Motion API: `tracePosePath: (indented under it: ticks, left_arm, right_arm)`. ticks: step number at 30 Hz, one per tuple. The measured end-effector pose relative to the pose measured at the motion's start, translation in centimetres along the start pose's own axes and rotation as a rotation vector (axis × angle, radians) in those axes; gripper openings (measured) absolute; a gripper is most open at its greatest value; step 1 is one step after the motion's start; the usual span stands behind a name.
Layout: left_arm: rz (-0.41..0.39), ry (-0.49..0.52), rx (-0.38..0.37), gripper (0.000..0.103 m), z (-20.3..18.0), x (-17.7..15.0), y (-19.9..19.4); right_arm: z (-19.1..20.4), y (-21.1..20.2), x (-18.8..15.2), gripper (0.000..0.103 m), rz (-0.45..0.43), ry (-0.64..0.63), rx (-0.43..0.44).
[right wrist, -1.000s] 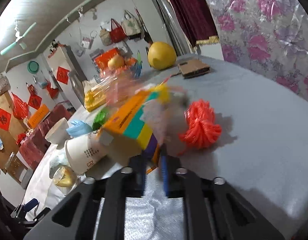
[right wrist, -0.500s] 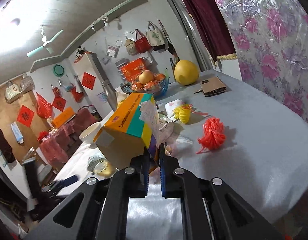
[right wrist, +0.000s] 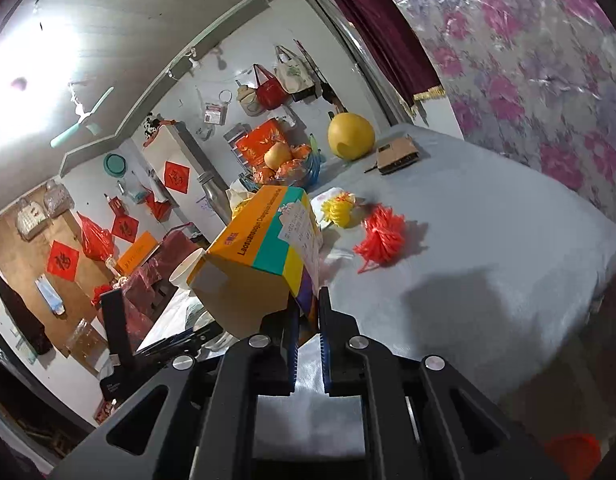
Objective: Collect trash
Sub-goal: 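Lift the snack box with the right gripper while the left gripper grasps the clear food cup, then carry both items to the red wastebasket and open both grippers over it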
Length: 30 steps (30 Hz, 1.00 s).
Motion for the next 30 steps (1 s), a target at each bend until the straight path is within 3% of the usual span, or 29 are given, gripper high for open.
tracePosePath:
  ticks: [13,25,30]
  left_arm:
    - [-0.040,0.085,-0.084,0.050,-5.5,-1.0,-4.2]
    - [-0.021,0.234,-0.196,0.050,-15.1,-2.2,-4.0]
    - [0.016,0.282,-0.259,0.050,-18.9,-3.1,-3.0]
  right_arm:
    - [-2.9,-5.6,-1.4,0.010,-0.058,0.018,-0.066]
    - [-7.7,-11.7,-2.6,0.010,-0.085,0.022,-0.133]
    - [-10.7,-14.0,-3.4,0.010,-0.077,0.013,-0.208]
Point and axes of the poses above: each gripper's, at about its wrist camera, not at the fingertips, and y roughly the way its jaws point, z to its left, x to its top, the point moved 4 cm from there along y, roughly the way its jaws point, and after that the axes turned 13 degrees about -x, right-handed, at the moved point
